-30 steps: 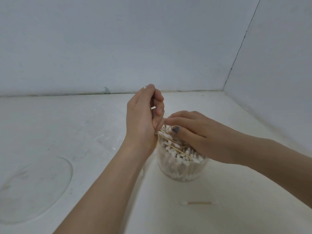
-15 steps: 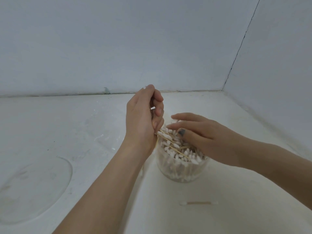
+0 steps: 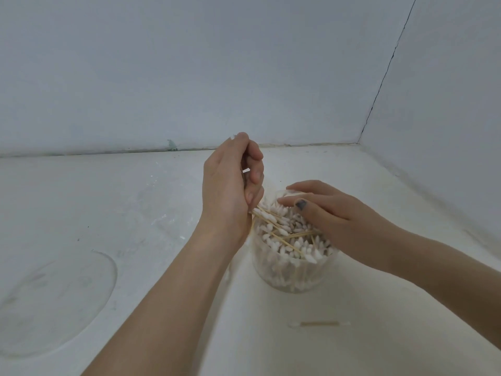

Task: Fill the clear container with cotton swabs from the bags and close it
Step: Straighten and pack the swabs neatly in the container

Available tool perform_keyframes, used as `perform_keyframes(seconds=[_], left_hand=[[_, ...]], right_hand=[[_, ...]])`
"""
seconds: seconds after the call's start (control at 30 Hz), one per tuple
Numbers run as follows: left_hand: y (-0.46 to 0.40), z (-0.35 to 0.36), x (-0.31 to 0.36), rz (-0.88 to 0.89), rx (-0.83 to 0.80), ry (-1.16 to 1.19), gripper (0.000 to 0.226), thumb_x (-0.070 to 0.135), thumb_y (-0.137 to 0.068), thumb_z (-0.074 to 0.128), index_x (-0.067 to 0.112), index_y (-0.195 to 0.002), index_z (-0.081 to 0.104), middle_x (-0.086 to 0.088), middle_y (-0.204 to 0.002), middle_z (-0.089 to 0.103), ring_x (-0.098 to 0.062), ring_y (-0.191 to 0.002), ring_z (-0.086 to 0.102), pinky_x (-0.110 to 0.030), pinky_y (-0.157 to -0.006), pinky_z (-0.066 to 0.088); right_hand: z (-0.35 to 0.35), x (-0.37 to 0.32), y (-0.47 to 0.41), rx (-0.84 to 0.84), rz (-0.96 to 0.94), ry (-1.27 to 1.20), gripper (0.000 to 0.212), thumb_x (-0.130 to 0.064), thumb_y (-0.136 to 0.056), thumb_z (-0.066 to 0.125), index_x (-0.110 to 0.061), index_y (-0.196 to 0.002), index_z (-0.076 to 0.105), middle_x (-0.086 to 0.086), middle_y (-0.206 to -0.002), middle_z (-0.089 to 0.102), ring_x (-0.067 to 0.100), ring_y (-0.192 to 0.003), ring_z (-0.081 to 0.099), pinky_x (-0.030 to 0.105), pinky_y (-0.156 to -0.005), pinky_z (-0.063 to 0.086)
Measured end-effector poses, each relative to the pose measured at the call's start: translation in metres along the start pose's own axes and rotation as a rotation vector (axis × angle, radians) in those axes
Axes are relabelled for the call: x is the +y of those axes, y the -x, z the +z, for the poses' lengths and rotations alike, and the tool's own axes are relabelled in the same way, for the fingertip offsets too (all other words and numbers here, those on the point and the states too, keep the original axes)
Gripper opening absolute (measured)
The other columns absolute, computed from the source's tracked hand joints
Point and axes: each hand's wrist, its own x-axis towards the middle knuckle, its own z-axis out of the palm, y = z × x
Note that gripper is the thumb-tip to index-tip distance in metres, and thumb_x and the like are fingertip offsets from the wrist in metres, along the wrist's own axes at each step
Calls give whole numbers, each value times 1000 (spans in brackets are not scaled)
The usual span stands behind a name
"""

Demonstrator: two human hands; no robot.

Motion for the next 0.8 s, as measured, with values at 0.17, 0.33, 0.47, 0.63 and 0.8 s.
perform_keyframes(seconds=[0.17, 0.33, 0.47, 0.63, 0.8], left_hand=[[1, 8, 8, 36, -34, -118, 36, 22, -106, 42, 14, -72, 54, -2, -56, 44, -10, -34, 23, -21, -36, 18], [-4, 22, 14, 69, -34, -166, 36, 24, -106, 42, 14, -73, 55, -2, -58, 45, -11, -34, 25, -21, -37, 19], [-11, 31, 21, 101, -23, -183, 35, 21, -105, 42, 12, -74, 53, -3, -58, 44, -12, -35, 24, -20, -36, 21], [-14, 44, 30, 135, 8, -163, 34, 20, -105, 43, 12, -73, 53, -2, -56, 43, -11, -35, 24, -20, -36, 19], [-17, 48, 27, 170, 119, -142, 31, 21, -105, 43, 12, -78, 53, 0, -58, 47, -12, -38, 30, -22, -38, 22]], right_hand=[[-2, -9, 0, 193, 4, -121, 33, -43, -101, 42, -43, -127, 62, -28, -125, 59, -12, -118, 50, 21, -106, 38], [-13, -29, 0, 279, -88, -258, 20, -33, -95, 57, -38, -108, 71, -14, -107, 72, 7, -99, 65, 29, -90, 51], [-25, -36, -6, -25, -64, -270, 34, -30, -85, 70, -36, -118, 64, -18, -106, 74, 9, -95, 69, 33, -88, 55], [-15, -37, -12, -127, -99, -297, 22, -32, -82, 78, -24, -100, 71, 11, -85, 71, 21, -70, 56, 45, -82, 59], [-9, -35, -16, -13, -138, -246, 10, -25, -88, 70, -18, -81, 73, 25, -78, 64, 26, -58, 47, 29, -64, 41]])
